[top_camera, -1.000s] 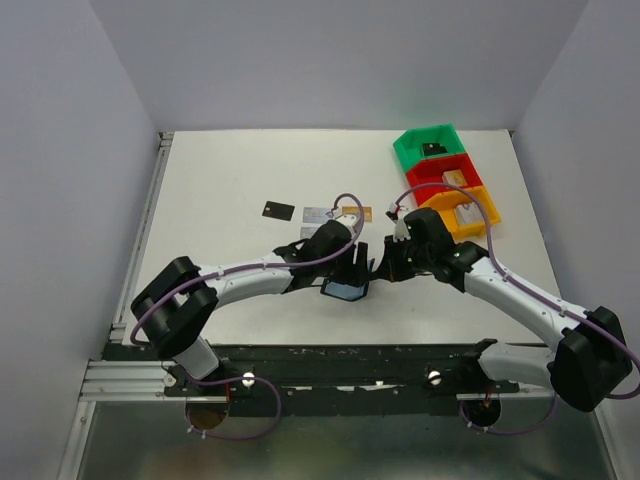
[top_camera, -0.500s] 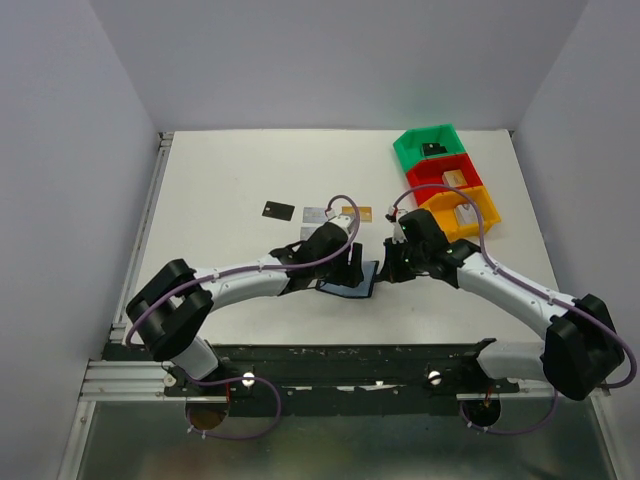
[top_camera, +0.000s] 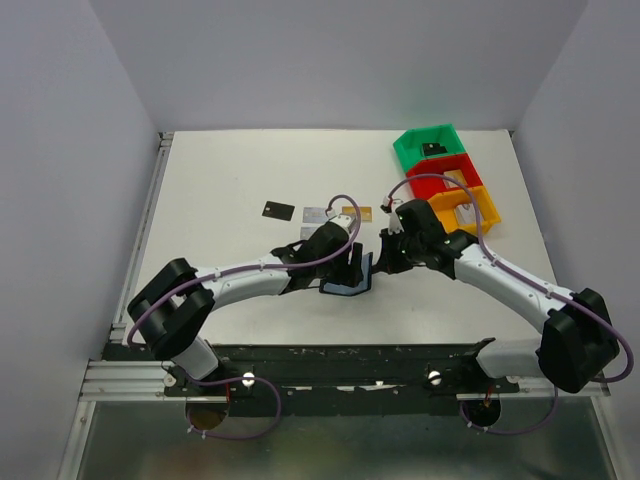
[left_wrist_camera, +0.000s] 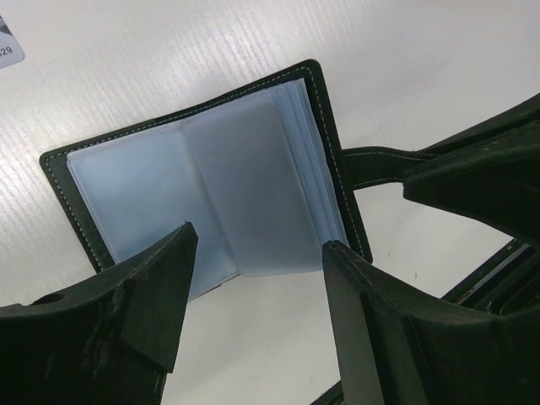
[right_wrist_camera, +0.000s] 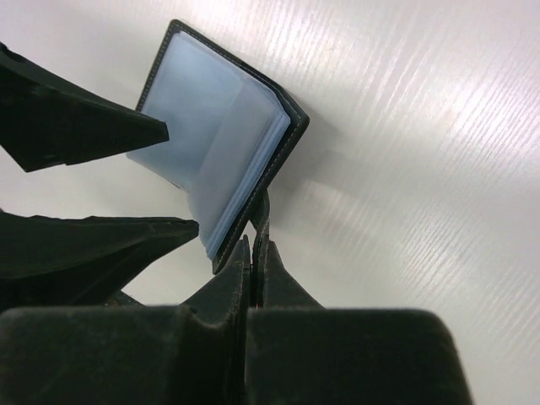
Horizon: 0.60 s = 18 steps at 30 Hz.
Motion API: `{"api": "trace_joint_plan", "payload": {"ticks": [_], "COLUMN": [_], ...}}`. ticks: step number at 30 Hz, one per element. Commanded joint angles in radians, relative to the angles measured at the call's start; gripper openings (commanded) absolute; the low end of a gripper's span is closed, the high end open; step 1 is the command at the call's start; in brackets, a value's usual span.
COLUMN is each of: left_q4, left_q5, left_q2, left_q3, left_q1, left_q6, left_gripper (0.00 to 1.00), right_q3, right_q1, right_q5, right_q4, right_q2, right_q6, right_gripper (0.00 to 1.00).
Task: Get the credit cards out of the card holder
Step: Remove the credit card from the card holder.
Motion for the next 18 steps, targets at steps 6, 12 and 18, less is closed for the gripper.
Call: {"api": "trace_joint_plan", "payload": {"ticks": [6, 12, 18], "left_q4": [-0.049, -0.024, -0.015], "left_q5": [-0.028, -0.004, 0.013], "left_q2": [0.041, 0.044, 0.051], "left_q3": [0.046, 0.049, 0.063], "left_q1": [0.005, 0.007, 0.007], "left_q6": [0.026, 0.028, 0.034], "left_gripper": [0.74, 0.75, 0.77], "right_q3": [0.050, 0.045, 0.042], "right_q1": [-0.005, -0.004, -0.005], "right_q5": [-0.008, -0.020, -0.021], "right_q4": [-0.019, -0.013, -0.013], "right_q2": [0.014, 0.017, 0.016], "right_q6": [-0.030, -0.030, -0.028], "right_gripper": [0.00, 0.00, 0.00]}}
